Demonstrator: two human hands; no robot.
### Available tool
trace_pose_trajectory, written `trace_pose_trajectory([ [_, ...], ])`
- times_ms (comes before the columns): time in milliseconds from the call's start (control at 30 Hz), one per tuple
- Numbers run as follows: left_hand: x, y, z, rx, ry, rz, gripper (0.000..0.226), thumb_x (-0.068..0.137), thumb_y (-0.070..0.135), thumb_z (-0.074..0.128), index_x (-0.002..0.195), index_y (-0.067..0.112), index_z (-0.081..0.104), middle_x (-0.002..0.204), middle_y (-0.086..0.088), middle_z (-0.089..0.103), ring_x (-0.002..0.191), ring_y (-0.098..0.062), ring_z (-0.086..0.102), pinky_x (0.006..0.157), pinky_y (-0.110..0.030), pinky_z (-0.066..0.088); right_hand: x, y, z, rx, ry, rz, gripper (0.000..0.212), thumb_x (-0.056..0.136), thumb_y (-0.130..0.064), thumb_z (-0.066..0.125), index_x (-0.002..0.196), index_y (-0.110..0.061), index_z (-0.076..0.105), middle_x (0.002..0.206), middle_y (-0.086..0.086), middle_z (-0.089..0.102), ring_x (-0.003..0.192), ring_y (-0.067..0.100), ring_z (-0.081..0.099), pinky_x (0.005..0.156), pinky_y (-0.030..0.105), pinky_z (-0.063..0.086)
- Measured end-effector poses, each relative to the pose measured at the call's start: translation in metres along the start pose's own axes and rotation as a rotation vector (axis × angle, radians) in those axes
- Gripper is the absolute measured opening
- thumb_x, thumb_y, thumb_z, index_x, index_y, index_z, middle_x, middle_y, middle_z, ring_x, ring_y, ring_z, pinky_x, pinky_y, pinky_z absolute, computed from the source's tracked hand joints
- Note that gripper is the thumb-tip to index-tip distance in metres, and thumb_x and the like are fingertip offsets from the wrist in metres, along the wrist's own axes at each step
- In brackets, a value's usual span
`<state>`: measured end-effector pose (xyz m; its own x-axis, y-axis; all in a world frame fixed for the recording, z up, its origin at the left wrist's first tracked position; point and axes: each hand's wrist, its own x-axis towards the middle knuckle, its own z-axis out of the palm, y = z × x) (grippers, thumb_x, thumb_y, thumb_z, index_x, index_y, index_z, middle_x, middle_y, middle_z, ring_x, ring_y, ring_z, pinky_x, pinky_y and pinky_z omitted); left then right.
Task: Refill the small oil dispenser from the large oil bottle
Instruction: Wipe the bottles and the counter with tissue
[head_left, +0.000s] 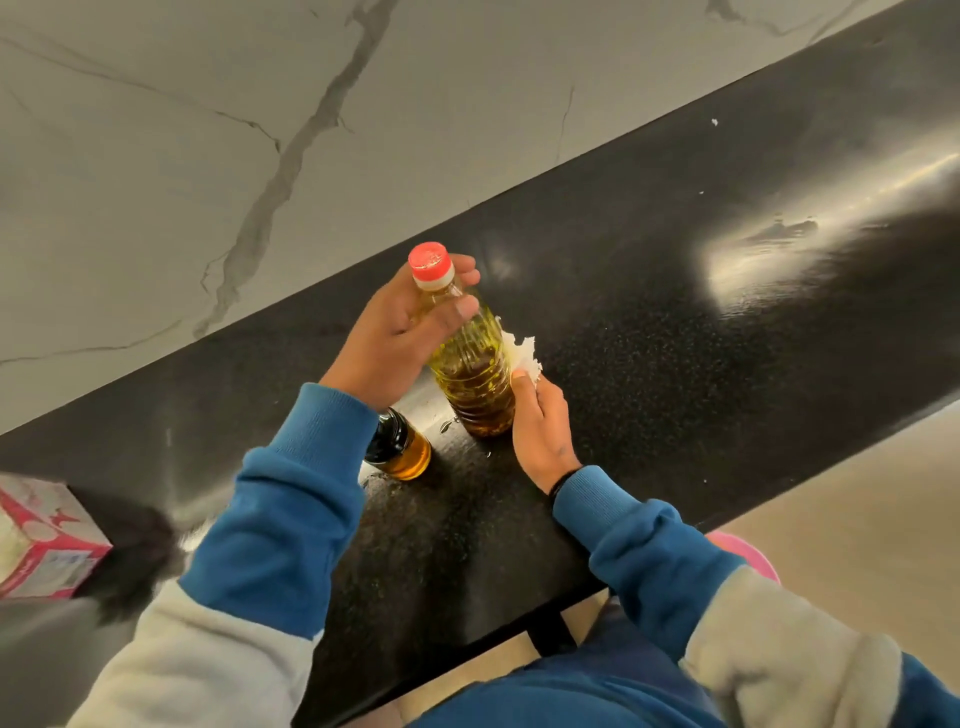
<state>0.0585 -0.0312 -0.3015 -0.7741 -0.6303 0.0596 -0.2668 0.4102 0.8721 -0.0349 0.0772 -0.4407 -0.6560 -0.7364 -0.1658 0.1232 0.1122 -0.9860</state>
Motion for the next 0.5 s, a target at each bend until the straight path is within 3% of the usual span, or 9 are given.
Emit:
trace_pose_trajectory([
  [200, -0.013, 0.006, 0.024, 0.177, 0.300, -0.007, 0.044, 0.081, 0.049, 0.079, 0.116, 0.028, 0.063, 0.101, 0.020, 0.068, 0.095, 0.005, 0.068, 0.084, -0.019, 0.058, -0.019, -0.033, 0.015, 0.256, 0.043, -0.045, 0.042, 0.105, -0.031, 0.033, 0.132, -0.012, 0.059, 0.125, 0.006, 0.066, 0.120, 0.017, 0.061, 0.109, 0.047, 0.046],
  [300, -0.015, 0.004, 0.036, 0.288, 0.420, -0.007, 0.049, 0.078, 0.067, 0.070, 0.110, 0.031, 0.062, 0.100, 0.011, 0.069, 0.093, -0.008, 0.068, 0.085, -0.034, 0.060, -0.025, -0.050, 0.024, 0.329, 0.045, -0.123, 0.051, 0.104, -0.037, 0.033, 0.144, -0.011, 0.048, 0.137, 0.008, 0.060, 0.130, 0.019, 0.055, 0.112, 0.048, 0.042],
  [400, -0.015, -0.004, 0.034, 0.225, 0.353, -0.014, 0.064, 0.083, 0.065, 0.064, 0.130, 0.023, 0.059, 0.119, 0.000, 0.065, 0.108, -0.016, 0.065, 0.096, -0.044, 0.056, -0.029, -0.056, 0.028, 0.292, 0.031, -0.242, 0.056, 0.104, -0.040, 0.032, 0.152, -0.012, 0.037, 0.152, 0.008, 0.047, 0.143, 0.021, 0.041, 0.118, 0.051, 0.033],
  [500, -0.018, -0.009, 0.021, -0.013, 0.165, 0.004, 0.056, 0.091, 0.047, 0.063, 0.140, 0.022, 0.051, 0.128, -0.003, 0.064, 0.118, -0.019, 0.064, 0.103, -0.051, 0.053, -0.029, -0.036, 0.026, 0.186, 0.026, -0.303, 0.052, 0.107, -0.033, 0.029, 0.153, -0.010, 0.035, 0.154, 0.009, 0.043, 0.146, 0.022, 0.037, 0.118, 0.054, 0.030],
])
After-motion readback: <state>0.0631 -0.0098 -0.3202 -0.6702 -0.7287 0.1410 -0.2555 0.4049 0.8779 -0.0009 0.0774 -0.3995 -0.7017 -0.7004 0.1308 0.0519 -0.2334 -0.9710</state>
